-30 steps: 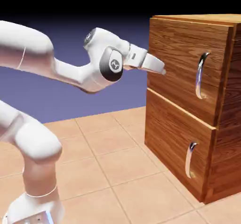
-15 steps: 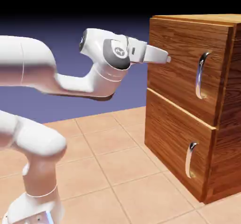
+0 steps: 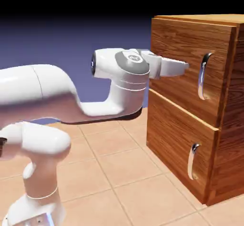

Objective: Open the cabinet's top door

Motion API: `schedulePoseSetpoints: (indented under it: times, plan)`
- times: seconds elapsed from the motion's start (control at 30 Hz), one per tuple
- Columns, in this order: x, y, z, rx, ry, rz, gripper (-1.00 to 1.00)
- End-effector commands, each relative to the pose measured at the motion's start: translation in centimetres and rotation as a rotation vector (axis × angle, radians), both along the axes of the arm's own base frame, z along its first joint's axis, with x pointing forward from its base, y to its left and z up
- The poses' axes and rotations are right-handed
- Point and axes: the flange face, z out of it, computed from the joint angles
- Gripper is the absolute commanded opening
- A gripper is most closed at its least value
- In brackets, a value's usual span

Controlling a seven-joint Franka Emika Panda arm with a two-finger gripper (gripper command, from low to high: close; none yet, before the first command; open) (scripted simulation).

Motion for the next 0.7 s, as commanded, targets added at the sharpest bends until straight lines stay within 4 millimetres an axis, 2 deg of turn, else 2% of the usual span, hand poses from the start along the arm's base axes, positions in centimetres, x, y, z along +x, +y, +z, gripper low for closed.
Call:
schedulePoseSetpoints:
  times: [0.0, 0.23, 0.3, 0.47, 0.5, 0.53, 0.67]
  plan:
    - [0.3, -0.4, -0.4, 0.006, -0.009, -0.001, 0.00]
    - [2.6, -3.0, -4.3, 0.044, -0.064, -0.001, 0.00]
    - [2.7, -3.1, -4.4, 0.045, -0.065, -0.001, 0.00]
    - [7.7, -2.8, -4.4, 0.045, -0.065, -0.001, 0.00]
    - [7.7, -2.8, -4.4, 0.045, -0.065, -0.001, -1.00]
    - [7.7, -2.8, -4.4, 0.045, -0.065, -0.001, -1.00]
    - [4.2, -1.6, -4.4, 0.042, -0.066, -0.084, -1.00]
